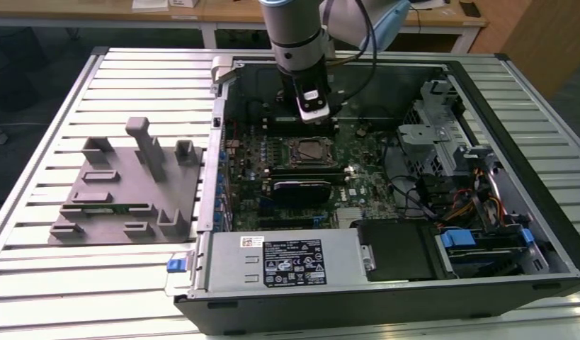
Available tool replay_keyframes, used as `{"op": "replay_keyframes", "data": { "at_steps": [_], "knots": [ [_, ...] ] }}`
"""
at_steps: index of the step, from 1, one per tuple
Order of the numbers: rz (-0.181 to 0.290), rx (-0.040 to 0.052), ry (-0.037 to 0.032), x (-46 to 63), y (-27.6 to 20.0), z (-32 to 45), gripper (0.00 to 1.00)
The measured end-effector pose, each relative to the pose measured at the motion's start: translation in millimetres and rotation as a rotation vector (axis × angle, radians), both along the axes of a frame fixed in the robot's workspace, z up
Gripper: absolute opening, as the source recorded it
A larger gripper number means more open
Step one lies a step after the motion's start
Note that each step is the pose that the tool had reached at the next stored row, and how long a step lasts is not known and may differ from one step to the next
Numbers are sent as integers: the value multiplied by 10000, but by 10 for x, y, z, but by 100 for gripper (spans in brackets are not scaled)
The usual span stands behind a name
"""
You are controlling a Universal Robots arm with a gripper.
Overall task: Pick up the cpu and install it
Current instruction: 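Install the first cpu locking lever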
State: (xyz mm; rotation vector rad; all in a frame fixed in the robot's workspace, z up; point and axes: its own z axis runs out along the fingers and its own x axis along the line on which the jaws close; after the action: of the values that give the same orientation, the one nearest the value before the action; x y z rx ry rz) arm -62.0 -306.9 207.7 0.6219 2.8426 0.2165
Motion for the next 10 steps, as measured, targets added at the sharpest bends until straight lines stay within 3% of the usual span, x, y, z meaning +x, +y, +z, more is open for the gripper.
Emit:
{"op": "replay_keyframes", "data": {
  "at_steps": [5,10],
  "knots": [
    [1,-9,16,3,0,0,11],
    [0,-338,288,47,0,-5,11]
  ]
}}
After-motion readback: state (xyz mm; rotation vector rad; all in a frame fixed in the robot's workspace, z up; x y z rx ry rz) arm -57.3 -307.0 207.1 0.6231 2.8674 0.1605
